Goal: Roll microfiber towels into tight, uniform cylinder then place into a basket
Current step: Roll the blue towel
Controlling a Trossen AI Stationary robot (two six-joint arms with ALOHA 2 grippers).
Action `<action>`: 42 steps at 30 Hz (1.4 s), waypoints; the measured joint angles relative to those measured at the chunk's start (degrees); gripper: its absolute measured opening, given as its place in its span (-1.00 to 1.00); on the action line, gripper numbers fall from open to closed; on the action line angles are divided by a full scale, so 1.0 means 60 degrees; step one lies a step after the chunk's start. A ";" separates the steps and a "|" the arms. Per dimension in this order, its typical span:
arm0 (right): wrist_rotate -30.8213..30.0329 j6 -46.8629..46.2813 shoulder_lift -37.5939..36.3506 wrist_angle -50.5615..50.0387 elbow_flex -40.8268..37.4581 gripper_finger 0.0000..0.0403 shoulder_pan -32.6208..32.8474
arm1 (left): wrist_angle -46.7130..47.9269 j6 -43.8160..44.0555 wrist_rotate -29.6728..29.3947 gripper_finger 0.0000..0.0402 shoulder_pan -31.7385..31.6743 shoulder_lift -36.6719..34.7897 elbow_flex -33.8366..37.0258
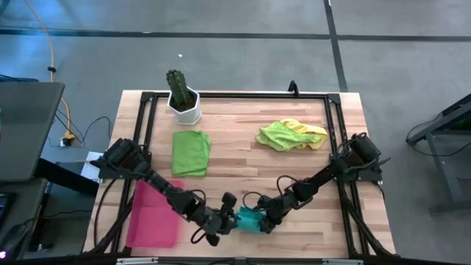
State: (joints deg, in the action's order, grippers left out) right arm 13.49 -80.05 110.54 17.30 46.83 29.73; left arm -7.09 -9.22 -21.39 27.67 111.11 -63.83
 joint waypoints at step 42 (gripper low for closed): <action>0.0070 0.0319 0.0007 0.0058 -0.0004 -0.96 -0.0133 | -0.1112 0.0103 -0.0953 0.04 0.0305 0.0856 0.0000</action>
State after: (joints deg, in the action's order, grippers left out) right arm 13.91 -78.13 110.59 17.65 46.81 28.93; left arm -13.76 -8.60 -27.11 29.50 116.25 -63.83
